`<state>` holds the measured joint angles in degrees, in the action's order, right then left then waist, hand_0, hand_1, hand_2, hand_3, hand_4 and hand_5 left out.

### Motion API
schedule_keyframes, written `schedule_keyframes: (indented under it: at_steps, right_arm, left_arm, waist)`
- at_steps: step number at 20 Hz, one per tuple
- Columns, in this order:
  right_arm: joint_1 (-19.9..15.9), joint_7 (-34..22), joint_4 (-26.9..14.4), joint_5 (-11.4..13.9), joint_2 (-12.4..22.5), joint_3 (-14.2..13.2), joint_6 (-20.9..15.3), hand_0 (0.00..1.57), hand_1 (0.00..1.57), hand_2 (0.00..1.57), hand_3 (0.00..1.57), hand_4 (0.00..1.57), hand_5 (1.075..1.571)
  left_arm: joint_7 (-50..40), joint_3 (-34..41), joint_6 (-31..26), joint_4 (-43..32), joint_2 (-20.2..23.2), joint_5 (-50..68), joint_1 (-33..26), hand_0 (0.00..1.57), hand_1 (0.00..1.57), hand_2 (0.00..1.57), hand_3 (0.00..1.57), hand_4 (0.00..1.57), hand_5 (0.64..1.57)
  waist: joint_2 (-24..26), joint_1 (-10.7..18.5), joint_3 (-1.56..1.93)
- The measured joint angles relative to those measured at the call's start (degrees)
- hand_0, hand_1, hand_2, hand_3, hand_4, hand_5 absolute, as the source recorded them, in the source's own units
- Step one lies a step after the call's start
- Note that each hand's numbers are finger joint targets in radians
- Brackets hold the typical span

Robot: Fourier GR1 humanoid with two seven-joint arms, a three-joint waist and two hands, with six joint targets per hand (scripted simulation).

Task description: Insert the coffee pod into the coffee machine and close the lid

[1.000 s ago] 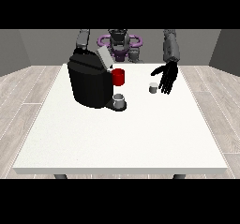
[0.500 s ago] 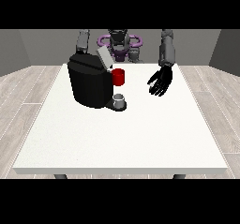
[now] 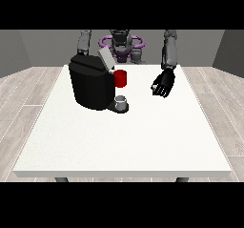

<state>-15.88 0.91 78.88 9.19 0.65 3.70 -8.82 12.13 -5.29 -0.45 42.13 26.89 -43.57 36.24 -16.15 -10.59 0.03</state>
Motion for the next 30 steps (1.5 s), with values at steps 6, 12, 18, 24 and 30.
schedule_keyframes:
  at_steps: [6, 12, 18, 24, 30]
  right_arm:
    - [0.2, 1.2, -3.2, -0.1, 1.1, -1.2, -1.0, 0.00, 0.00, 0.00, 0.00, 0.00, 1.571]
    - [0.8, 0.3, -4.3, 1.9, 1.5, -1.0, -2.0, 0.00, 0.00, 0.00, 0.00, 0.00, 1.571]
    - [0.8, -0.7, -5.9, 2.7, 1.8, -1.6, -2.6, 0.00, 0.00, 0.00, 0.00, 0.00, 1.571]
    - [2.0, 0.6, -8.7, 2.5, 1.6, -1.9, -2.0, 0.00, 0.00, 0.00, 0.00, 0.00, 1.571]
    - [1.6, 0.0, -8.8, 1.0, 1.7, -2.8, -0.5, 0.00, 0.00, 0.00, 0.00, 0.00, 1.571]
  left_arm:
    - [0.3, -1.0, -1.5, -2.7, -0.4, -3.0, 1.7, 0.91, 0.91, 1.05, 0.96, 0.41, 1.571]
    - [1.9, 0.1, -1.6, -5.4, -1.7, -3.9, 3.8, 1.37, 1.37, 1.37, 1.30, 0.48, 1.571]
    - [4.6, 2.9, -4.8, -5.4, -3.4, -0.5, 6.3, 1.42, 1.42, 1.41, 1.33, 0.52, 1.571]
    - [1.8, 2.7, -11.4, -4.0, -5.6, 0.0, 9.4, 1.42, 1.42, 1.40, 1.33, 0.53, 1.571]
    - [0.6, 3.4, -16.9, -2.5, -5.1, 0.4, 13.1, 1.40, 1.40, 1.40, 1.34, 0.60, 1.571]
  waist:
    - [0.8, 0.7, 0.03]
    - [2.6, 0.7, -0.02]
    - [4.7, 1.6, -0.04]
    - [9.0, 2.0, -0.03]
    - [11.3, 1.6, -0.01]
